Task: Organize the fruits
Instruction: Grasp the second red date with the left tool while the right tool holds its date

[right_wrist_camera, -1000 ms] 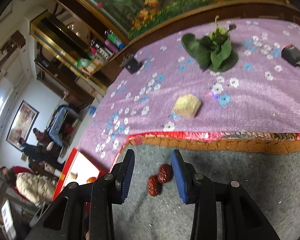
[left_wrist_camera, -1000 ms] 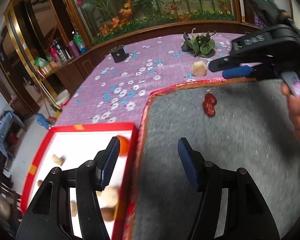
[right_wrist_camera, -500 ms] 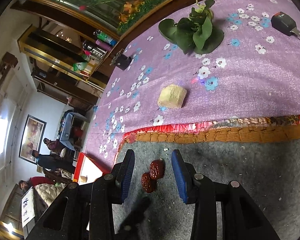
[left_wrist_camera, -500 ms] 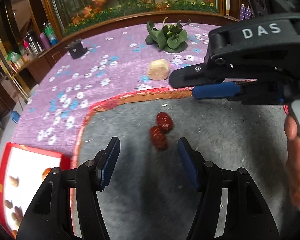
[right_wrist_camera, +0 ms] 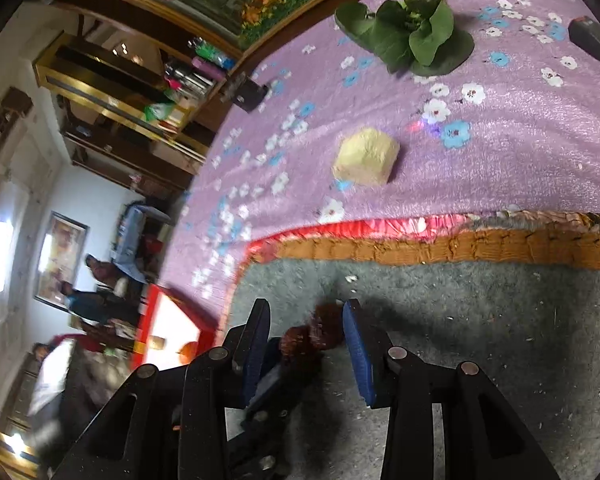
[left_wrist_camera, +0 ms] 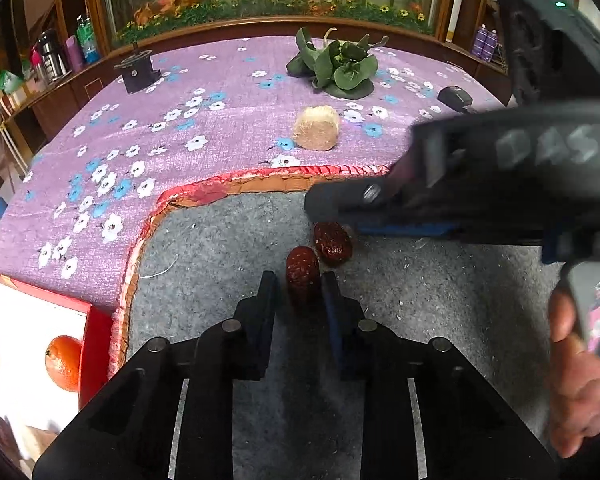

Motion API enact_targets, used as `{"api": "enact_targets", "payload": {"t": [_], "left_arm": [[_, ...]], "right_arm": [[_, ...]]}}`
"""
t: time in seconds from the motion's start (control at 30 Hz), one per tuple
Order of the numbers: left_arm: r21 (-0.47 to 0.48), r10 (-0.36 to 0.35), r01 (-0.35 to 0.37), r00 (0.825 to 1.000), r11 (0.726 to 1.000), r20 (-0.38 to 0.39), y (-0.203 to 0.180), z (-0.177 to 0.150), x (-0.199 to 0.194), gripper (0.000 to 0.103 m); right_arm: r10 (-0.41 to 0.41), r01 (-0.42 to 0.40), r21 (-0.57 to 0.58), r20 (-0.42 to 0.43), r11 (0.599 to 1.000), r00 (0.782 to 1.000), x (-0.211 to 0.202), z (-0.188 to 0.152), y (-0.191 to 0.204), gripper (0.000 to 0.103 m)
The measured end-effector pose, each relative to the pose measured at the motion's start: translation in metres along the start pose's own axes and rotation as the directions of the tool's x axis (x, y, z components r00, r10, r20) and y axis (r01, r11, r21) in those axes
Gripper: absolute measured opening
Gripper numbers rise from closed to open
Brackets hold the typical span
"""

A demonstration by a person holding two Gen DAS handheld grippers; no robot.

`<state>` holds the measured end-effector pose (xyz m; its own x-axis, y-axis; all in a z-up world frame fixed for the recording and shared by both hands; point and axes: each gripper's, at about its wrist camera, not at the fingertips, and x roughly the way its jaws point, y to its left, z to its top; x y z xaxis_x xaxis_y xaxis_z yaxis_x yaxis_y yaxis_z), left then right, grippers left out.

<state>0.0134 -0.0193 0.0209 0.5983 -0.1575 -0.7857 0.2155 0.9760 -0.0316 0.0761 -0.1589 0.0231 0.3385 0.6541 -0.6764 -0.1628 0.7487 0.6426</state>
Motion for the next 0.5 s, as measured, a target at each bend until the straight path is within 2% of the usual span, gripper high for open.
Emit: {"api": "enact_targets", "payload": {"t": [0.13,0.23,0.4,0.5], "left_arm": [[-0.014,-0.019,0.020,1.000,1.000,0.009,0.004,-0.002,-0.003,0.019],[-0.012,-0.023,0.023,1.000,1.000,0.016,0.004,-0.003,-0.006,0.016],[-0.002,-0.023,0.023,1.000,1.000,0.003,0.004,-0.001,0.001,0.016],[-0.026,-0.045,0.045,0.999,0.999,-0.011,0.009,0.005,0.006,0.017]], "right_arm": [[-0.046,0.046,-0.005,-0.007,0.999,0.999,0.008,-0.002,-0.002,0.037],[-0.092,0.091,-0.055,-0.002,0.994,0.996,0.012,-0.005,0.005,0.036],[-0.227,0.227,-0.183,0.025,0.956,0.974,0.021,-0.011,0.023,0.024],[-0.271,0.271,-0.222,0.033,0.937,0.962,0.022,-0.014,0.026,0.019]]}}
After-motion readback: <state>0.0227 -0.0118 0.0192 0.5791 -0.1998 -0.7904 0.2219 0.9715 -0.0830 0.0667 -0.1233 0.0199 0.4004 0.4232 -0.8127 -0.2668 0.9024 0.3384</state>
